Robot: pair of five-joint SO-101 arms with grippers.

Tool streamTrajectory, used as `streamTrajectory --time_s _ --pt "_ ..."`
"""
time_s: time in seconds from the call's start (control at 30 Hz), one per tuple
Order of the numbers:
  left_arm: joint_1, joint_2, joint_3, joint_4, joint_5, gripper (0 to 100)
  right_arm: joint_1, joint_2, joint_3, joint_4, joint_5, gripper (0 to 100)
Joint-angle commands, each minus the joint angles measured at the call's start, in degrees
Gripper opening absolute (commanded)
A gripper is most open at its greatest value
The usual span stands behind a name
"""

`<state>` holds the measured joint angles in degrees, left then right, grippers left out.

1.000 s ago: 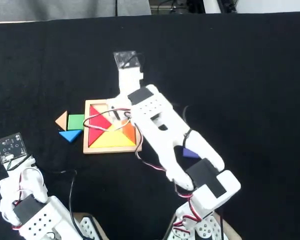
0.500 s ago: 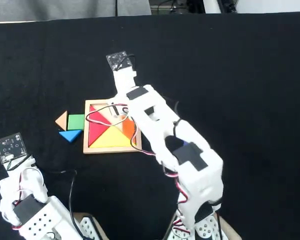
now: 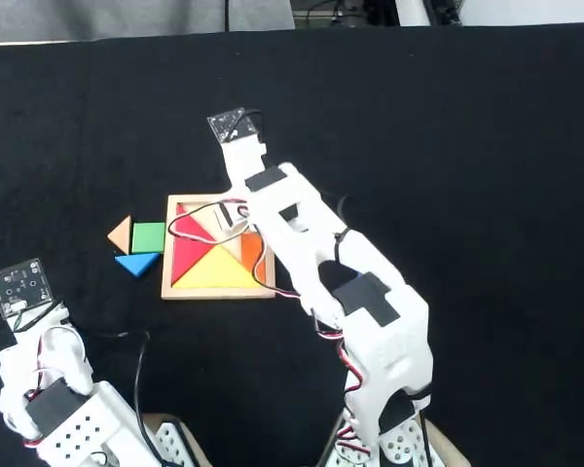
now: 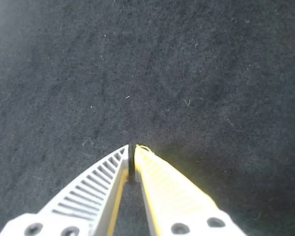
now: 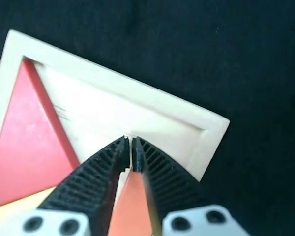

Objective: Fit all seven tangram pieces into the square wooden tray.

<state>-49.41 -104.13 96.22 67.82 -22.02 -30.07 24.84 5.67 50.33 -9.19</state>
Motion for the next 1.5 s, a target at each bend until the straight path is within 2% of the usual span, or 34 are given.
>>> streamTrajectory --time_s 0.0,0.2,0.37,0.5,0.63,1.0,1.27,1.47 --pt "0.75 -0.53 1.10 -0.88 -0.53 3 0.88 -0.66 -2.95 1.49 0.53 1.1" --pt "0.75 -0.53 1.10 -0.88 -0.53 3 0.88 -2.86 -4.53 2.37 0.53 1.1" --pt "0.84 -0.53 1.10 -0.88 -0.53 3 1.41 -12.18 -4.35 8.44 0.62 1.1" --pt "0.84 -0.53 1.10 -0.97 -0.53 3 6.07 -21.67 -4.09 15.30 0.62 1.1" --pt "0.84 -0.53 1.10 -0.97 -0.53 3 12.66 -30.20 1.98 16.70 0.62 1.1" --pt "0.84 -0.53 1.10 -1.14 -0.53 3 22.95 -49.36 28.70 6.42 0.62 1.1" --pt "0.84 -0.53 1.10 -1.41 -0.18 3 23.74 -57.19 46.99 -12.04 0.62 3.1" --pt "0.84 -0.53 1.10 -1.41 -0.18 3 23.65 -57.89 49.89 -14.51 0.62 6.4"
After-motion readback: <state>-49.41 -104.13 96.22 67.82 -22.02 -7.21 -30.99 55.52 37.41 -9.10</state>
